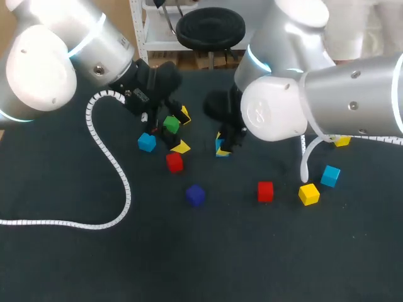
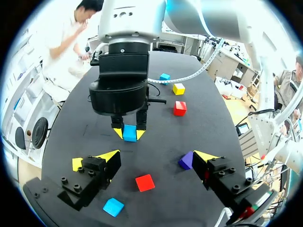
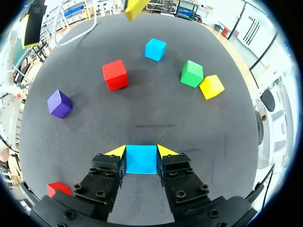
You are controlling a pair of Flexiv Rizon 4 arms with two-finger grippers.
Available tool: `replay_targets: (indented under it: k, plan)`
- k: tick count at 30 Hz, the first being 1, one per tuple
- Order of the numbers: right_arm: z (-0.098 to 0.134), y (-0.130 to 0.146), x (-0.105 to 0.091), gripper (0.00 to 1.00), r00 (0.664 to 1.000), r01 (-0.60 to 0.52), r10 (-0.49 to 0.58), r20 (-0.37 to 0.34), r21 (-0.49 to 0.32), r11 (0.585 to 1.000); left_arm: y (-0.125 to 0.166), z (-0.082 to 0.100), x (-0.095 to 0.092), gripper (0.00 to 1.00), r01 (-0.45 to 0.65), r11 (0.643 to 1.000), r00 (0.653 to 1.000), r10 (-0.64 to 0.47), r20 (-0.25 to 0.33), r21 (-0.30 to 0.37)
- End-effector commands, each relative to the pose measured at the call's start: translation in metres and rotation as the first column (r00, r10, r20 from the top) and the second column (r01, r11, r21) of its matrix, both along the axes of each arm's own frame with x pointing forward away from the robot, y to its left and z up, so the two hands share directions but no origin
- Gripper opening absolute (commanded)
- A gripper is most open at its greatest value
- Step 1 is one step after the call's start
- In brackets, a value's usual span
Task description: Place the blue cubes, place green cubes on the blue cubes, place the yellow cubes on the green cubes, then place the red cubes on the yellow cubes, and place purple cube on the red cubes.
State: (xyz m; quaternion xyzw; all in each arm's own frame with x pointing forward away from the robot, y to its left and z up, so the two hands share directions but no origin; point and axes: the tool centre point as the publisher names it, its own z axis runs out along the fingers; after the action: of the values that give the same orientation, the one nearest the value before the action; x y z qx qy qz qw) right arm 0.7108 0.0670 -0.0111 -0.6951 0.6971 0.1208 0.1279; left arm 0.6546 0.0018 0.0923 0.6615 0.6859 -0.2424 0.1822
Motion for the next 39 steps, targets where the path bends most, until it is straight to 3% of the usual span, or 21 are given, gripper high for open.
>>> replay_targets:
  k: [1, 24, 25, 26, 27, 28, 39]
  plan:
    - [0.001, -0.003, 0.002, 0.00, 1.000, 0.003, -0.003, 0.000, -0.003, 1.000, 0.000, 0.000, 0.001, 1.00, 0.004, 1.000, 1.000, -0.004, -0.001, -0.001]
    - [-0.002, -0.003, -0.003, 0.00, 1.000, 0.000, 0.000, -0.011, -0.014, 1.000, 0.000, 0.000, 0.001, 1.00, 0.004, 1.000, 1.000, -0.004, -0.001, -0.001]
    - [-0.002, -0.003, -0.003, 0.04, 1.000, -0.001, 0.001, -0.018, -0.015, 1.000, 0.000, 0.000, 0.001, 1.00, 0.004, 1.000, 1.000, -0.004, -0.001, -0.001]
    - [-0.002, -0.003, -0.003, 0.18, 1.000, 0.003, -0.003, -0.028, -0.016, 1.000, 0.000, 0.000, 0.001, 1.00, 0.004, 1.000, 1.000, -0.004, -0.001, -0.001]
    - [-0.002, -0.002, -0.004, 0.81, 0.999, 0.003, -0.004, -0.032, -0.016, 1.000, 0.000, 0.000, 0.001, 1.00, 0.004, 1.000, 1.000, -0.004, -0.001, -0.001]
    - [-0.002, -0.002, -0.004, 1.00, 0.999, 0.000, -0.001, -0.037, -0.022, 1.000, 0.000, 0.000, 0.001, 1.00, 0.004, 1.000, 1.000, -0.004, -0.001, -0.001]
    - [0.007, -0.012, -0.002, 1.00, 0.999, 0.042, -0.042, -0.021, 0.008, 0.999, 0.000, 0.000, 0.001, 1.00, 0.004, 1.000, 1.000, -0.004, -0.001, -0.001]
